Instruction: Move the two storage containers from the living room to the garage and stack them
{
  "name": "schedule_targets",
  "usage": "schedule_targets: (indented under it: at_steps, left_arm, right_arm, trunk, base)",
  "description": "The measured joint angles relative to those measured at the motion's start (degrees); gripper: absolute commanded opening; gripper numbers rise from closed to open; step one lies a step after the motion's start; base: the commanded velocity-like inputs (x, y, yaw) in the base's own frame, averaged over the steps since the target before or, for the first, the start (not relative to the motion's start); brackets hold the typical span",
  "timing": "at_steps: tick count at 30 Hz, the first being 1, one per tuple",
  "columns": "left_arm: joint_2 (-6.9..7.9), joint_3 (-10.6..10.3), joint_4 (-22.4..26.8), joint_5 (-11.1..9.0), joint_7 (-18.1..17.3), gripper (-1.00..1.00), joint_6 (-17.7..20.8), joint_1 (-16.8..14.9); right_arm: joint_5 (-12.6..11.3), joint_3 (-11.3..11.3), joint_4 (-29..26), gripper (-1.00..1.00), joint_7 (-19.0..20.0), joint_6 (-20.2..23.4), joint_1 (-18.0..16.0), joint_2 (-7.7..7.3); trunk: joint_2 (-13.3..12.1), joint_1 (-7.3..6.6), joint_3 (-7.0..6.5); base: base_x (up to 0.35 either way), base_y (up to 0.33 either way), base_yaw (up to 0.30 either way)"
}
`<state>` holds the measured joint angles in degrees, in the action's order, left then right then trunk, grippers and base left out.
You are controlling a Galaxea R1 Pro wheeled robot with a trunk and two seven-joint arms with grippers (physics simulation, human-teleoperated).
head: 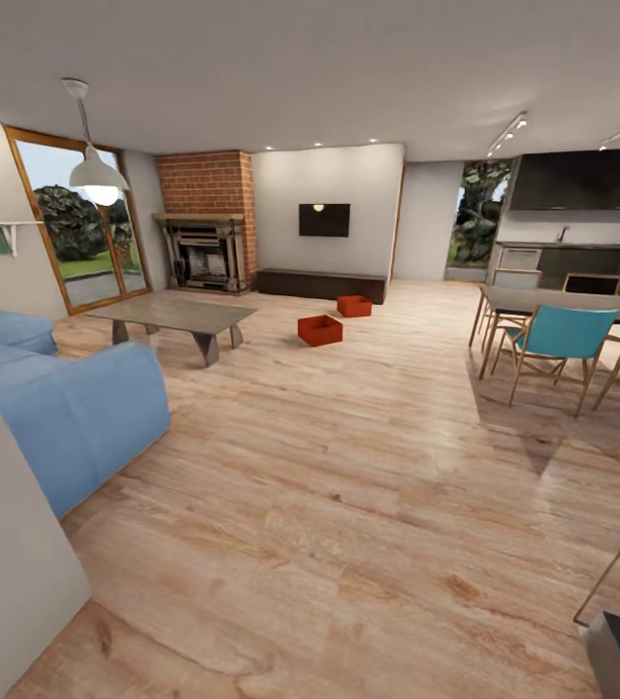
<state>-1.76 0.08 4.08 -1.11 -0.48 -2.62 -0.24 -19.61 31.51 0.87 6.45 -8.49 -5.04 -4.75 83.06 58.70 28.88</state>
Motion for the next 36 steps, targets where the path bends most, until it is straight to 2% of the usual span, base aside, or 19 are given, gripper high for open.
schedule_targets:
  at_steps: [36]
  left_arm:
    - [0.00,0.00,0.00,-0.01,0.00,1.00,0.06,0.00]
  right_arm:
    - [0.09,-0.02,0.00,1.00,0.00,-0.12,-0.01,0.00]
  trunk:
    - [0.00,0.00,0.00]
  base:
    - [0.321,0.000,-0.011]
